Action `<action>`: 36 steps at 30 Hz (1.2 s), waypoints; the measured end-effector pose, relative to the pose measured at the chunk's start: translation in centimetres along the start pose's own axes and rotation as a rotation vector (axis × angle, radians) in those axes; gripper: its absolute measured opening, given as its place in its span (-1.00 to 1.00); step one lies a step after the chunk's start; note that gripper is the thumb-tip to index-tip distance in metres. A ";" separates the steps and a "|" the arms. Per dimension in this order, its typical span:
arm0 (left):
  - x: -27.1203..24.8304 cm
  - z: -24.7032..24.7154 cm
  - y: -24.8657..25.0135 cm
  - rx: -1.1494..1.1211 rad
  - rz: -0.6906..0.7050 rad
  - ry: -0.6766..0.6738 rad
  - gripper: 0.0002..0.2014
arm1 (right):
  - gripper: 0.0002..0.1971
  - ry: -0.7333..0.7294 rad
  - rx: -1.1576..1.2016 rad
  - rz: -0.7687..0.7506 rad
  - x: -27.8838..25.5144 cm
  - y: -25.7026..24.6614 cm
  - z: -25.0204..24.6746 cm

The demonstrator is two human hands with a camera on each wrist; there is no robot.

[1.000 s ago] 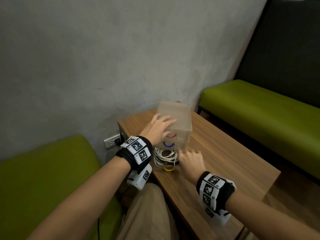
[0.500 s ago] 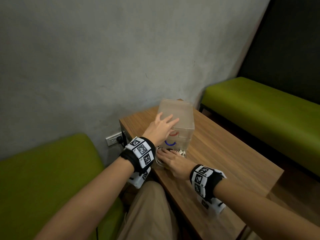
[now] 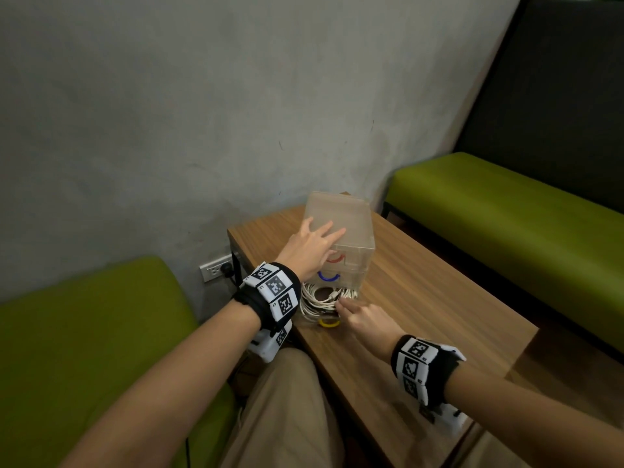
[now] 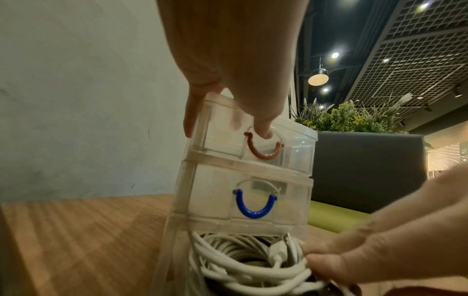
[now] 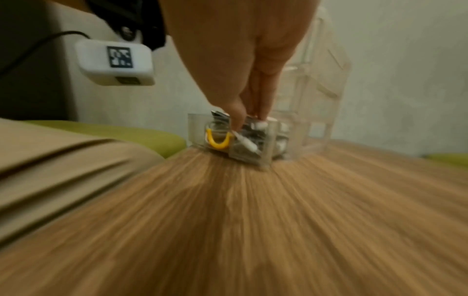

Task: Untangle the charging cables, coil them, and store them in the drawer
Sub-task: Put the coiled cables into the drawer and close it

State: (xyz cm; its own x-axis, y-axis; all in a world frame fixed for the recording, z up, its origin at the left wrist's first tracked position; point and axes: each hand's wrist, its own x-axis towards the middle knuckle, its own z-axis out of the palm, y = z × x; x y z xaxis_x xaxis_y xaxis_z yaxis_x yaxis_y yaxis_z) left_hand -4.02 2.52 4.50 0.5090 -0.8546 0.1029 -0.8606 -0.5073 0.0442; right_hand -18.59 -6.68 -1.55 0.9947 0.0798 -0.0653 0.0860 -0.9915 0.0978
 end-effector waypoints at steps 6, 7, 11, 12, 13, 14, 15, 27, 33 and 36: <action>0.2 -0.3 0.1 0.018 -0.024 -0.017 -0.51 | -0.53 0.055 -0.104 -0.028 0.1 1.1 0.4; 0.2 -0.2 0.1 0.014 -0.024 -0.017 -0.51 | -0.54 0.038 -0.100 -0.015 0.2 1.0 0.4; 0.4 -0.3 0.3 0.018 -0.023 -0.016 -0.51 | -0.67 0.118 -0.139 -0.048 0.7 0.6 0.3; 0.4 -0.3 0.4 0.022 -0.020 -0.017 -0.51 | -0.67 0.121 -0.117 -0.078 0.7 0.5 0.3; 0.3 -0.3 0.4 0.028 -0.017 -0.018 -0.51 | -0.65 0.159 -0.092 -0.111 1.0 0.5 0.8; 0.3 -0.3 0.5 0.032 -0.015 -0.018 -0.52 | -0.64 0.175 -0.074 -0.124 1.1 0.5 1.1; 0.3 -0.3 0.5 0.036 -0.016 -0.016 -0.52 | -0.69 0.183 -0.038 -0.118 1.3 0.3 1.2; 0.3 -0.3 0.4 0.030 -0.012 -0.005 -0.51 | -0.59 0.349 0.245 -0.045 0.2 2.5 2.0; 0.3 -0.2 0.5 0.030 -0.008 0.008 -0.51 | 0.09 0.442 0.724 0.392 1.9 3.2 1.9; 0.4 0.0 0.2 0.028 -0.010 0.012 -0.51 | 0.18 0.330 1.015 0.328 2.7 3.4 3.3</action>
State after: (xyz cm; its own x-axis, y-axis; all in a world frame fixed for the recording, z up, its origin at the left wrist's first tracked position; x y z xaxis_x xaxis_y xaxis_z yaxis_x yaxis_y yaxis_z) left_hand -4.03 2.10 4.59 0.5176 -0.8479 0.1146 -0.8545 -0.5192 0.0175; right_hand -15.85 -10.14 -4.65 0.9399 -0.3275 0.0966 -0.1199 -0.5814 -0.8047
